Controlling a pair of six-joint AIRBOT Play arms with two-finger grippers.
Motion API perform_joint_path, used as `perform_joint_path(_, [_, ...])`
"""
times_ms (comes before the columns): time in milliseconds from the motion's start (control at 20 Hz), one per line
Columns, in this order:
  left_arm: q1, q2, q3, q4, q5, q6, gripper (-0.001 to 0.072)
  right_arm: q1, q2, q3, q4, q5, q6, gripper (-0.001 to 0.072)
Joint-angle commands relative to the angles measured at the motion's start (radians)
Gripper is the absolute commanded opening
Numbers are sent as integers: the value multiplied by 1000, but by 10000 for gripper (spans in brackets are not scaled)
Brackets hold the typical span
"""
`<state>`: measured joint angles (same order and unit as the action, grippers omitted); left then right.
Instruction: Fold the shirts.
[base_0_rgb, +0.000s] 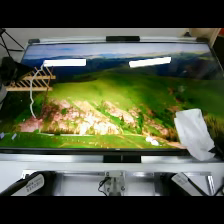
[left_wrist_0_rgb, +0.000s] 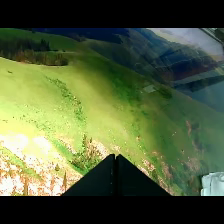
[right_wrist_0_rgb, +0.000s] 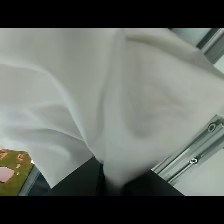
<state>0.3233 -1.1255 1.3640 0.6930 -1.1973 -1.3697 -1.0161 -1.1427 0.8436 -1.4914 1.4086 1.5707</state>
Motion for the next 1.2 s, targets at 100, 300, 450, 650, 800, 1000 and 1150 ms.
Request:
perform_joint_path(100, [0, 1, 0, 0, -1, 0, 30, -28, 100, -156, -100, -72, 37, 101])
perform_joint_path(300, [0, 0, 0, 0, -1, 0, 29, -27, 154, -124, -113, -50, -15, 576])
perform_joint_path(450, [0, -5, 0, 3, -1, 54, 29, -27, 216, -5, -131, -33, -14, 576])
perform_joint_path(650, [-130, -11, 40, 395, -1, -11, 26, 148, 233, 288, 138, -222, -47, 486])
perform_joint_path(800, [-417, -87, 150, 992, -106, -220, 26, 514, 216, 388, 169, -409, 11, 486])
perform_joint_path(1000, [-651, -239, 194, 1109, -281, -203, 720, 958, 49, 409, 61, -231, 177, 678])
perform_joint_path(1150, [-676, -251, 131, 998, -282, -208, 710, 1080, -64, 409, 76, -48, 164, 678])
